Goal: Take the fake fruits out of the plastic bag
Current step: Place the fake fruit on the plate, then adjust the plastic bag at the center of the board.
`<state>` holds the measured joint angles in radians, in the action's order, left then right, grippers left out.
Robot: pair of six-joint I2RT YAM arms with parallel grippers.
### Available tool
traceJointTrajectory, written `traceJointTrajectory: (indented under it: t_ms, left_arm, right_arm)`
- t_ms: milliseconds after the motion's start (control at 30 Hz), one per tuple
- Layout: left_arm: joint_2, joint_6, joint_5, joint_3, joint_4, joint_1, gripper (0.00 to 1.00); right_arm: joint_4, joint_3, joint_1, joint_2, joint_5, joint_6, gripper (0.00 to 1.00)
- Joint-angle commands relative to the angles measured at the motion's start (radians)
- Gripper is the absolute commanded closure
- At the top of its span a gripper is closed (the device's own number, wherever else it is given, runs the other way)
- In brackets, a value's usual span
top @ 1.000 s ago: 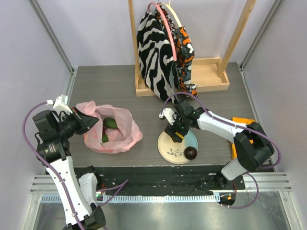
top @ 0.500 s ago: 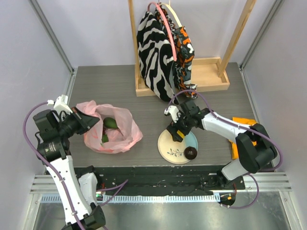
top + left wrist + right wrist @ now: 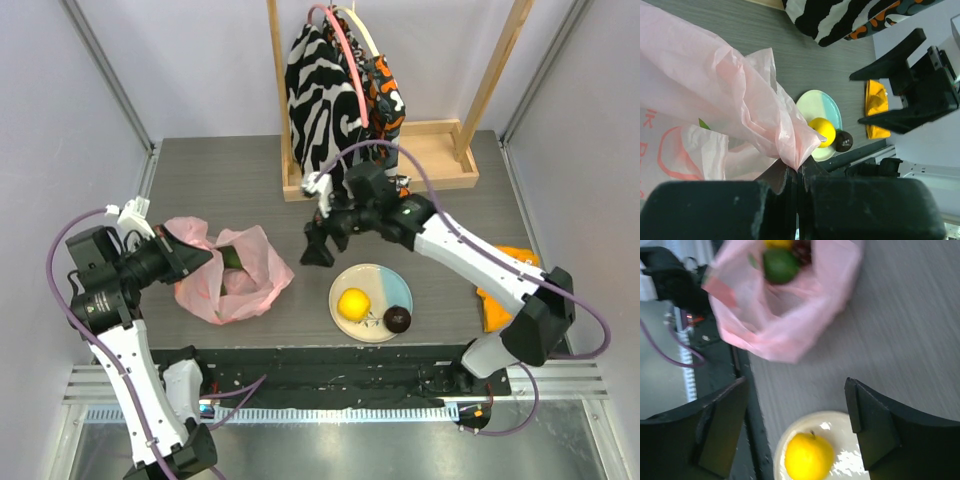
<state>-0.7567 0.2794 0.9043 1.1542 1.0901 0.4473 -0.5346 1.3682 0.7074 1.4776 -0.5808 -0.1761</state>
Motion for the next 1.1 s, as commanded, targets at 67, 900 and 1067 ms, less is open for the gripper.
traceJointTrajectory:
  t_ms: [67,900,1067]
  left_arm:
    - [0.023,-0.011,-0.047,0.032,0.077,0.008,1.0]
    - [0.017,-0.051,0.061,0.111,0.177,0.025,1.0]
    - [-0.006,-0.029,0.1,0.166,0.139,0.025,1.0]
  right_arm:
    - [0.211,0.132,0.207,0.171,0.067,0.128,0.28]
    - [0.501,0.414,0.297,0.63,0.26,0.319,0.35]
    - [0.426,0.257,0.293,0.477,0.602,0.245,0.31]
